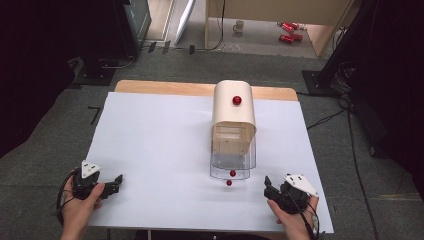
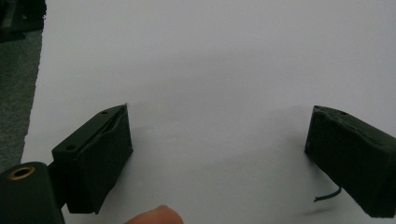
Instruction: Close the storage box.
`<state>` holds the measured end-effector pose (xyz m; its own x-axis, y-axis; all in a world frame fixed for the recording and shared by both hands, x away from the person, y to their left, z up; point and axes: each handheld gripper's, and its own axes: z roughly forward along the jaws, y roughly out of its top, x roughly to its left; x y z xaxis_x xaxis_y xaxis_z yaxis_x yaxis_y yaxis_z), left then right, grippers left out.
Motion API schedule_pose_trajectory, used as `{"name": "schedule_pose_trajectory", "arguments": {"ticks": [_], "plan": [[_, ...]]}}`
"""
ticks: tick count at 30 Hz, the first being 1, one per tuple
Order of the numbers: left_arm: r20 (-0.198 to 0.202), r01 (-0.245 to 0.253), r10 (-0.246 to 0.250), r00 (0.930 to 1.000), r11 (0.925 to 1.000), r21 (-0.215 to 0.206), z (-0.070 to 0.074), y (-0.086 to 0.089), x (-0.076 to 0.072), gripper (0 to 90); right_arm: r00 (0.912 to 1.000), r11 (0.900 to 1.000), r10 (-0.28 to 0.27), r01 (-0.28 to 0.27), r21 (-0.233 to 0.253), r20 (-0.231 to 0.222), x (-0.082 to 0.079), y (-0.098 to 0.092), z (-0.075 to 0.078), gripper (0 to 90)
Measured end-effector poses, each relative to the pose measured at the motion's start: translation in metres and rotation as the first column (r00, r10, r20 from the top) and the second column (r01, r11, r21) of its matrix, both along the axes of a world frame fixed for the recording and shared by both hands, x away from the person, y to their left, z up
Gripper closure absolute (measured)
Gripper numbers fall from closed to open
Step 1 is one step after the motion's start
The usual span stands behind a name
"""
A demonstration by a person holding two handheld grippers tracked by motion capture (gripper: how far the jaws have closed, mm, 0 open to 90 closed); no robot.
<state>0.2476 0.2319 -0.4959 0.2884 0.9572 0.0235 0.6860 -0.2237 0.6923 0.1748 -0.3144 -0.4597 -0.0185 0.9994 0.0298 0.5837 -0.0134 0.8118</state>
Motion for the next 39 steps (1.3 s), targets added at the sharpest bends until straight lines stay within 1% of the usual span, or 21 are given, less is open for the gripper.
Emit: {"name": "schedule_pose_trajectory", "arguments": {"ticks": [3, 6, 8, 9, 10, 11, 12, 13, 15, 16, 17, 19, 20, 22, 23, 25, 28, 31, 33, 34, 39], "plan": [[0.005, 0.000, 0.000, 1.0000, 1.0000, 0.000, 0.000, 0.000, 0.000, 7.0, 0.9998, 1.000, 0.018, -0.018, -0.012, -0.007, -0.004, 0.013, 0.001, 28.5], [-0.007, 0.003, -0.003, 1.0000, 1.0000, -0.002, 0.000, 0.000, 0.001, 6.7, 0.9995, 0.999, 0.032, -0.032, -0.029, -0.002, -0.007, 0.024, 0.004, 29.6], [-0.008, 0.004, -0.004, 1.0000, 1.0000, -0.004, 0.000, 0.000, 0.002, 5.8, 0.9992, 0.999, 0.040, -0.040, -0.019, 0.002, -0.010, 0.033, 0.006, 31.5], [-0.008, 0.004, -0.004, 1.0000, 1.0000, -0.004, 0.000, 0.000, 0.002, 5.8, 0.9992, 0.999, 0.040, -0.040, -0.019, 0.002, -0.010, 0.033, 0.006, 31.5], [-0.008, 0.005, -0.005, 1.0000, 1.0000, -0.004, 0.000, 0.000, 0.002, 5.8, 0.9989, 0.999, 0.046, -0.046, -0.010, 0.003, -0.010, 0.037, 0.007, 32.6], [-0.007, 0.005, -0.005, 1.0000, 1.0000, -0.004, 0.000, 0.000, 0.002, 5.8, 0.9978, 0.998, 0.066, -0.066, -0.007, -0.002, -0.010, 0.046, 0.007, 35.4], [-0.008, 0.004, -0.004, 1.0000, 1.0000, -0.004, 0.000, 0.000, 0.002, 5.8, 0.9970, 0.997, 0.077, -0.077, -0.010, -0.005, -0.010, 0.051, 0.008, 35.8], [-0.008, 0.004, -0.004, 1.0000, 1.0000, -0.004, 0.000, 0.000, 0.002, 5.8, 0.9970, 0.997, 0.077, -0.077, -0.010, -0.005, -0.010, 0.051, 0.008, 35.8], [-0.009, 0.004, -0.004, 0.9999, 1.0000, -0.004, 0.000, 0.000, 0.002, 5.7, 0.9943, 0.994, 0.106, -0.106, -0.002, -0.010, -0.009, 0.064, 0.011, 37.5], [-0.010, 0.005, -0.005, 0.9999, 1.0000, -0.004, 0.000, 0.000, 0.002, 5.7, 0.9943, 0.994, 0.106, -0.106, -0.002, -0.010, -0.009, 0.064, 0.011, 37.5], [-0.009, 0.005, -0.005, 0.9999, 1.0000, -0.003, 0.000, 0.000, 0.002, 5.7, 0.9932, 0.993, 0.117, -0.116, 0.018, -0.005, -0.009, 0.072, 0.013, 39.8], [-0.009, 0.005, -0.005, 1.0000, 1.0000, -0.003, 0.000, 0.000, 0.002, 5.7, 0.9929, 0.993, 0.119, -0.119, 0.021, -0.004, -0.009, 0.074, 0.013, 39.9], [-0.008, 0.005, -0.005, 1.0000, 1.0000, -0.002, 0.000, 0.000, 0.002, 5.7, 0.9918, 0.991, 0.128, -0.127, 0.036, -0.001, -0.008, 0.080, 0.015, 41.1], [-0.007, 0.004, -0.004, 1.0000, 1.0000, -0.002, 0.000, 0.000, 0.002, 5.7, 0.9918, 0.991, 0.128, -0.128, 0.040, -0.004, -0.008, 0.082, 0.016, 41.7], [-0.006, 0.004, -0.004, 1.0000, 1.0000, -0.001, 0.000, 0.000, 0.002, 5.7, 0.9934, 0.992, 0.114, -0.114, 0.058, -0.006, -0.006, 0.085, 0.018, 43.8], [-0.005, 0.003, -0.003, 1.0000, 1.0000, -0.001, 0.000, 0.000, 0.002, 5.7, 0.9934, 0.990, 0.114, -0.113, 0.078, -0.008, -0.005, 0.087, 0.019, 45.1], [-0.004, 0.003, -0.003, 1.0000, 1.0000, -0.001, 0.000, 0.000, 0.002, 5.7, 0.9928, 0.989, 0.120, -0.120, 0.085, 0.007, -0.006, 0.089, 0.020, 46.6], [0.000, 0.002, -0.002, 1.0000, 1.0000, -0.002, 0.000, -0.001, 0.001, 5.7, 0.9917, 0.986, 0.128, -0.128, 0.110, 0.009, -0.008, 0.092, 0.022, 48.1], [-0.002, 0.002, -0.002, 1.0000, 1.0000, -0.002, 0.000, 0.000, 0.001, 5.7, 0.9896, 0.984, 0.143, -0.144, 0.107, 0.016, -0.009, 0.095, 0.024, 49.1], [-0.002, 0.002, -0.002, 1.0000, 1.0000, -0.002, 0.000, 0.000, 0.001, 5.7, 0.9896, 0.984, 0.143, -0.144, 0.107, 0.016, -0.009, 0.095, 0.024, 49.1], [-0.002, 0.002, -0.002, 1.0000, 1.0000, -0.004, 0.000, 0.000, 0.001, 5.7, 0.9873, 0.983, 0.153, -0.156, 0.098, 0.044, -0.012, 0.108, 0.031, 50.6]]}}
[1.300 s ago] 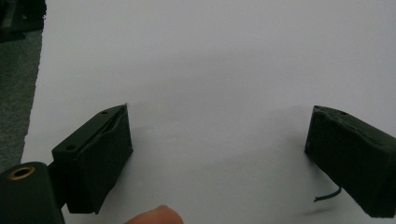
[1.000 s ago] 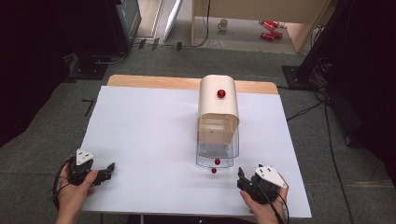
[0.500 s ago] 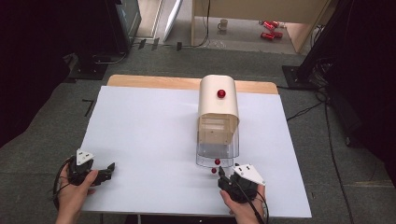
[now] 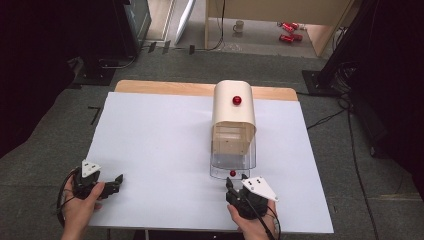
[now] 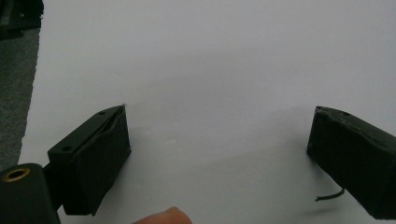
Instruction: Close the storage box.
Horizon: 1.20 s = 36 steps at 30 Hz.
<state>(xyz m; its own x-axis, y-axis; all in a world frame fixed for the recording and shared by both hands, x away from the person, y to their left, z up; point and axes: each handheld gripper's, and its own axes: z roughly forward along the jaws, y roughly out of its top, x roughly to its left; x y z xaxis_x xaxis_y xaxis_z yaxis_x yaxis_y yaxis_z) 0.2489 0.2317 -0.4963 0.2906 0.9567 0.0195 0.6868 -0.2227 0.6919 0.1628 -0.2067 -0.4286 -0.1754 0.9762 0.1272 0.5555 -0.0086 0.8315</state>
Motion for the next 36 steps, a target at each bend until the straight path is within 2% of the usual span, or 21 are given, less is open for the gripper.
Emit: {"name": "schedule_pose_trajectory", "arguments": {"ticks": [1, 3, 7, 11, 19, 21, 25, 32, 36], "plan": [[0.000, 0.000, 0.000, 1.0000, 1.0000, 0.000, 0.000, 0.000, 0.000, 5.7, 0.9999, 1.000, -0.004, 0.004, -0.016, 0.012, 0.001, 0.004, 0.002, 50.6], [0.001, 0.001, -0.001, 1.0000, 1.0000, 0.000, 0.000, 0.000, 0.000, 5.6, 0.9998, 1.000, -0.009, 0.009, -0.016, 0.017, 0.001, 0.005, 0.002, 50.7], [0.005, 0.000, 0.000, 1.0000, 1.0000, 0.004, 0.000, 0.000, -0.001, 5.7, 0.9996, 1.000, -0.015, 0.015, 0.003, 0.022, 0.003, 0.008, 0.003, 57.4], [0.008, 0.000, 0.000, 1.0000, 1.0000, 0.005, 0.000, 0.000, -0.001, 5.7, 0.9995, 0.999, -0.031, 0.031, 0.027, 0.004, 0.006, 0.008, 0.000, 59.4], [0.009, -0.001, 0.001, 1.0000, 1.0000, 0.004, 0.000, 0.000, -0.001, 5.7, 0.9991, 0.998, -0.041, 0.040, 0.047, 0.010, 0.005, 0.004, 0.002, 64.0], [0.009, 0.000, 0.000, 1.0000, 1.0000, 0.004, 0.000, 0.000, -0.001, 5.7, 0.9987, 0.998, -0.041, 0.039, 0.056, 0.030, 0.003, 0.003, 0.004, 68.7], [0.010, -0.001, 0.001, 0.9999, 1.0000, 0.004, -0.001, -0.001, -0.001, 5.7, 0.9988, 0.998, -0.036, 0.034, 0.054, 0.033, 0.003, 0.004, 0.004, 74.2], [0.009, 0.000, 0.000, 1.0000, 1.0000, 0.004, 0.000, 0.000, -0.001, 5.7, 0.9994, 0.997, -0.029, 0.028, 0.077, 0.021, 0.003, 0.005, 0.009, 75.0], [0.009, 0.000, 0.000, 1.0000, 1.0000, 0.004, 0.000, 0.000, -0.001, 5.7, 0.9992, 0.997, -0.022, 0.020, 0.073, 0.035, 0.004, 0.005, 0.017, 75.0]]}}
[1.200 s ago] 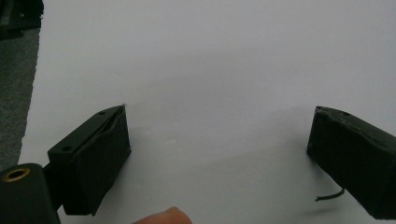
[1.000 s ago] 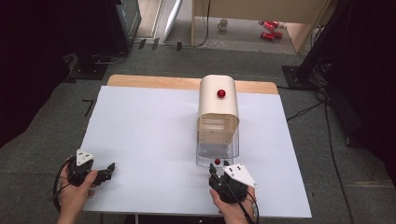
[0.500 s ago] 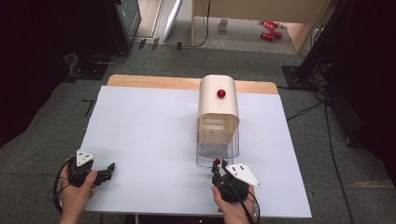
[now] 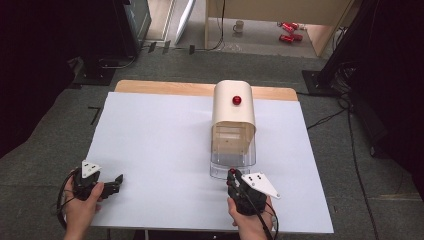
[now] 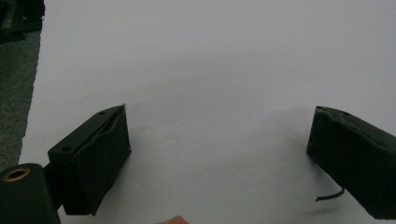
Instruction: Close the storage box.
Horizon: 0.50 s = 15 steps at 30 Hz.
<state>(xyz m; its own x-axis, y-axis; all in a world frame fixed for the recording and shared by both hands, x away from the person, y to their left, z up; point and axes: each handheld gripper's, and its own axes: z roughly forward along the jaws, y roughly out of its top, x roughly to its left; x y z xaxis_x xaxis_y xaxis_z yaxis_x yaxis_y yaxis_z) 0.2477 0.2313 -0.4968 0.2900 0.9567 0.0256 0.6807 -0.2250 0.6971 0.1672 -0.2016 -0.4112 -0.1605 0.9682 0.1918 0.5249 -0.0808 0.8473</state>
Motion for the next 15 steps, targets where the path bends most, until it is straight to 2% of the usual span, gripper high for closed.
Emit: {"name": "schedule_pose_trajectory", "arguments": {"ticks": [10, 15], "plan": [[0.000, 0.000, 0.000, 1.0000, 1.0000, 0.000, 0.000, 0.000, 0.000, 5.7, 0.9997, 1.000, 0.008, -0.008, -0.010, 0.023, 0.010, 0.002, 0.012, 75.0], [0.000, 0.000, 0.000, 1.0000, 1.0000, 0.000, 0.000, 0.000, 0.000, 5.7, 0.9998, 1.000, 0.011, -0.011, -0.020, 0.016, 0.018, 0.003, 0.015, 75.0]]}}
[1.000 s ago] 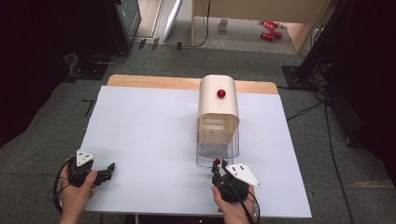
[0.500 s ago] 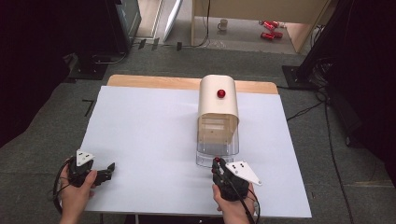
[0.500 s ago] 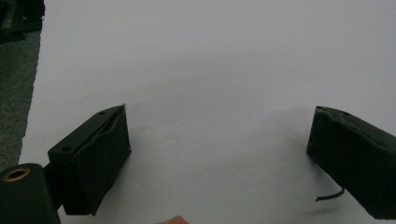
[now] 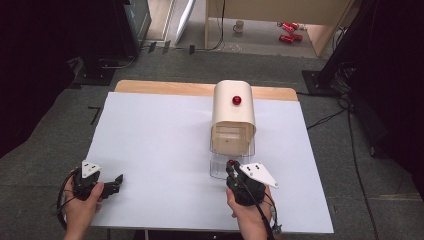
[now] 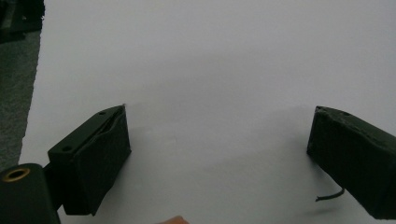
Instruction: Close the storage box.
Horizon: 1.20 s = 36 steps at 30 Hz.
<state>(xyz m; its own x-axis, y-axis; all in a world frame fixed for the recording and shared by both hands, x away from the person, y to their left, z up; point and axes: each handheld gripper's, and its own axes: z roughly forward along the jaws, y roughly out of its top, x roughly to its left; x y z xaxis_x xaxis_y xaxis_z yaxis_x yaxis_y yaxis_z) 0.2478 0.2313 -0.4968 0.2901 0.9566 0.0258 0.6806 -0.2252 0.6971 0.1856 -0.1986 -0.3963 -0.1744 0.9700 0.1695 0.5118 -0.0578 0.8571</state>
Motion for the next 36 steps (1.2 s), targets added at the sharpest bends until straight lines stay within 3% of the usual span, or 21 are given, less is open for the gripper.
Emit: {"name": "schedule_pose_trajectory", "arguments": {"ticks": [17, 36], "plan": [[-0.001, 0.000, 0.000, 1.0000, 1.0000, 0.000, 0.000, 0.000, 0.000, 5.7, 0.9996, 0.999, -0.027, 0.027, -0.027, 0.001, 0.038, -0.001, 0.001, 74.9], [-0.001, 0.000, 0.000, 1.0000, 1.0000, -0.001, 0.000, 0.000, 0.000, 5.7, 0.9988, 0.998, -0.048, 0.049, -0.030, 0.009, 0.056, -0.002, 0.000, 74.9]]}}
